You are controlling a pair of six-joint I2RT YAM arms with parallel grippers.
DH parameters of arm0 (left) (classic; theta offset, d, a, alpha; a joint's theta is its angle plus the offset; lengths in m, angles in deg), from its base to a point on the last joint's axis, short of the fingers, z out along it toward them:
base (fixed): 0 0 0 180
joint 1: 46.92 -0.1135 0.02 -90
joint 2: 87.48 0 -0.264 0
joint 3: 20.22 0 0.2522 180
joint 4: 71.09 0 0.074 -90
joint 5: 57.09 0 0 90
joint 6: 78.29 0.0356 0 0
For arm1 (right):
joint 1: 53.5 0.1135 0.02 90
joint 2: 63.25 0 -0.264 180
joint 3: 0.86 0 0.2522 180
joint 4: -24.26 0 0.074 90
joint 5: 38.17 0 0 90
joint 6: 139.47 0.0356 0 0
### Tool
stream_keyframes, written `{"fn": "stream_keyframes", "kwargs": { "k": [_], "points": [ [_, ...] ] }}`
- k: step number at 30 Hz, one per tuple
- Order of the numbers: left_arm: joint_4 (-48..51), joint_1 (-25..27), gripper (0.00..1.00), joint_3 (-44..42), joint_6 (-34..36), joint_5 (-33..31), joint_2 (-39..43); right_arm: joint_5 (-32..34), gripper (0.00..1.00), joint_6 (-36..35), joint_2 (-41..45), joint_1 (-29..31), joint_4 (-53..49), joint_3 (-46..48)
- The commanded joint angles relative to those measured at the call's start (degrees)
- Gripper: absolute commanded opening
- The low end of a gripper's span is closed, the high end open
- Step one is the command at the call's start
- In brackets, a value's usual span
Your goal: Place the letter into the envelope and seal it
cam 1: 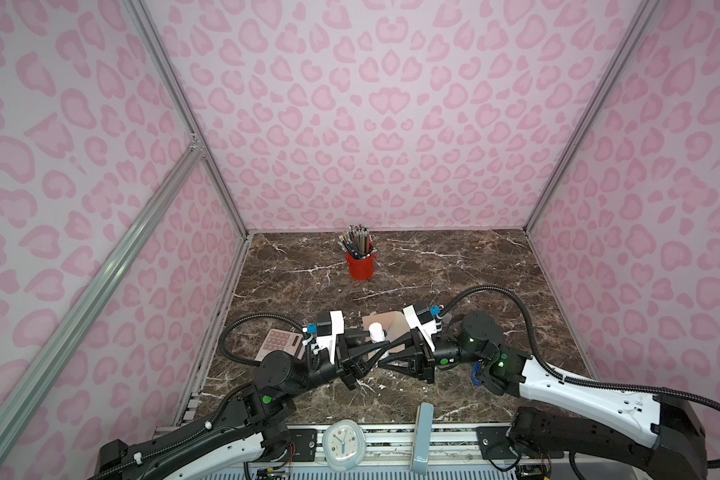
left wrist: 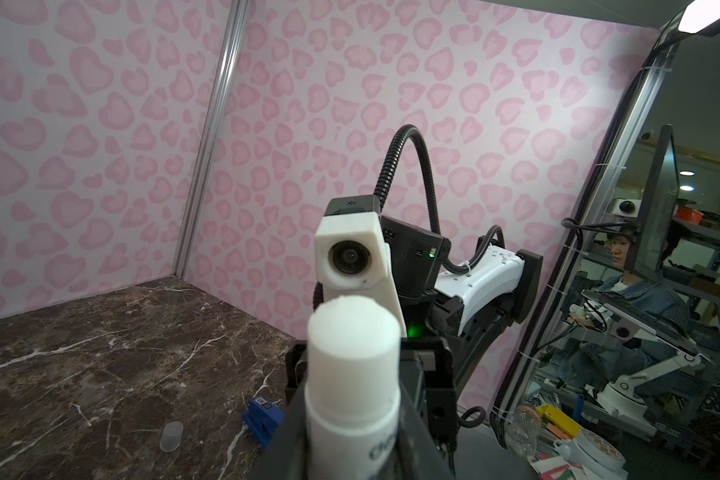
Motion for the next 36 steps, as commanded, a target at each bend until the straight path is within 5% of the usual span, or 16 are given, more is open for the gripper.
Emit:
{"fn": "stream_keyframes", "kwargs": {
  "k": [1, 7, 11, 14, 19, 28, 36],
  "points": [
    [6.87, 0.51, 0.04, 0.10, 1.37, 9.23, 0.62, 8.08, 0.20, -0.88, 0.68, -0.62, 3.55, -0.93],
    [11.02, 0.57, 0.04, 1.54, 1.58, -9.95, 2.31, 19.58, 0.56, -11.67, 4.31, 0.32, -6.17, 0.34],
    [10.12, 0.53, 0.04, 1.93, -0.34, -26.60, 1.58, 35.28, 0.65, -21.19, 5.86, 4.90, -4.05, 3.95],
    [6.18, 0.74, 0.04, 1.50, -1.79, -34.06, -0.55, 51.33, 0.66, -29.88, 5.27, 12.08, 0.02, 5.48],
    [1.38, 2.42, 0.04, 3.12, -3.15, -42.57, -6.28, 65.87, 0.66, -40.15, 0.60, 18.25, 8.66, 6.17],
    [-4.61, 4.94, 0.04, 5.49, -3.96, -48.81, -13.94, 74.17, 0.58, -43.97, -7.18, 18.56, 16.39, 4.86],
    [-6.33, 5.14, 0.04, 5.64, -5.30, -48.62, -16.16, 73.91, 0.43, -42.99, -10.40, 17.44, 18.58, 3.77]
  ]
}}
